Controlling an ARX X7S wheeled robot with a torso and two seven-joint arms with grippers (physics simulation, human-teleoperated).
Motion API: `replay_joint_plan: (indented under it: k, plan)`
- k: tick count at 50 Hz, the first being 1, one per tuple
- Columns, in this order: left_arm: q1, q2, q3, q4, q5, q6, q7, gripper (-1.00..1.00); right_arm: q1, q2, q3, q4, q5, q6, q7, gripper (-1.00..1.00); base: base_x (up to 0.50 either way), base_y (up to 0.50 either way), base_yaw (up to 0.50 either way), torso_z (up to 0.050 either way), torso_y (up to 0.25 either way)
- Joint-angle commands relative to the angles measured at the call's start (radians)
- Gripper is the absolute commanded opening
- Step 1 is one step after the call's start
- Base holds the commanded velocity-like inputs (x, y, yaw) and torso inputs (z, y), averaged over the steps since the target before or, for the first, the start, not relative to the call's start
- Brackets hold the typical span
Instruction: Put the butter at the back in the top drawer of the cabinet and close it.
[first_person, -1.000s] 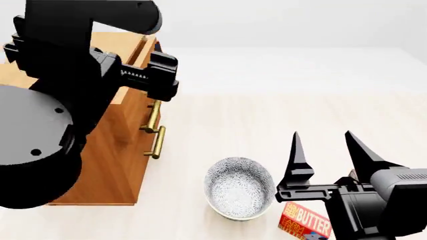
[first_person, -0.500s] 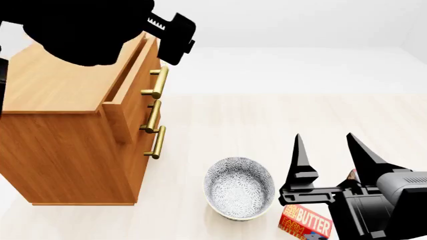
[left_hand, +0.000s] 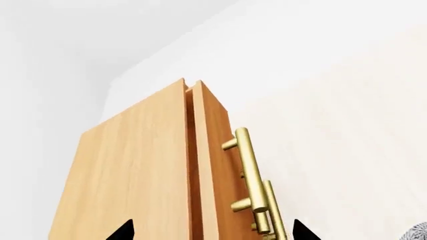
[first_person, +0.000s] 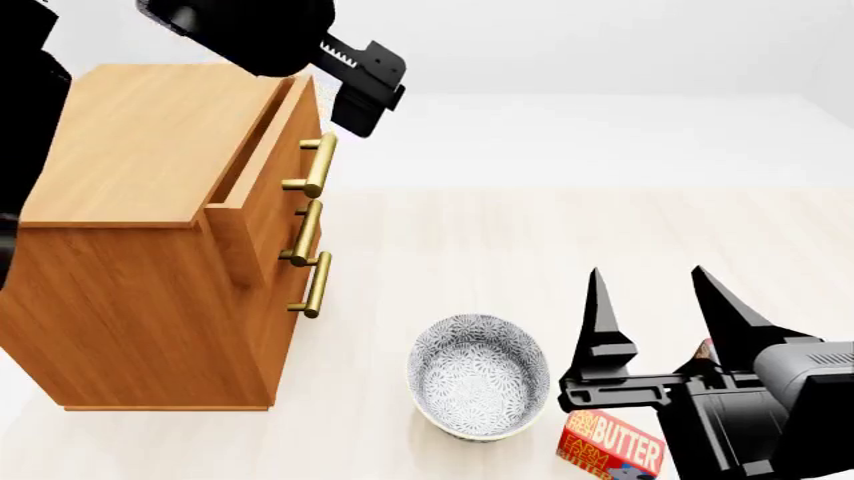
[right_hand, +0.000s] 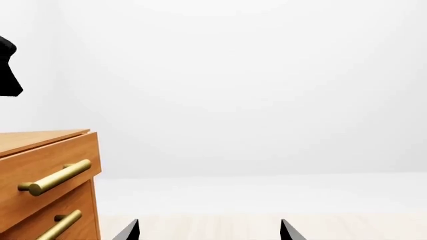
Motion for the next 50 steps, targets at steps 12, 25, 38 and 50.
replay_joint_plan:
  k: [12, 25, 38, 50]
  plan:
    - [-0.019, 0.096, 0.125, -0.211, 0.025, -0.013, 0.146, 1.00, -0.014, 0.019, -0.001, 0.013, 0.015, -0.028, 0.010, 1.00, 0.00, 0.00, 0.00, 0.000, 0.000]
    - [-0.039, 0.150, 0.230, -0.325, 0.090, 0.001, 0.288, 1.00, -0.010, 0.030, -0.002, 0.015, 0.029, -0.029, 0.022, 1.00, 0.00, 0.00, 0.00, 0.000, 0.000]
    - [-0.048, 0.156, 0.429, -0.347, -0.025, 0.057, 0.327, 1.00, -0.016, 0.040, -0.005, 0.018, 0.034, -0.042, 0.029, 1.00, 0.00, 0.00, 0.00, 0.000, 0.000]
    - [-0.043, 0.157, 0.604, -0.344, -0.138, 0.113, 0.359, 1.00, -0.026, 0.047, -0.004, 0.033, 0.035, -0.063, 0.025, 1.00, 0.00, 0.00, 0.00, 0.000, 0.000]
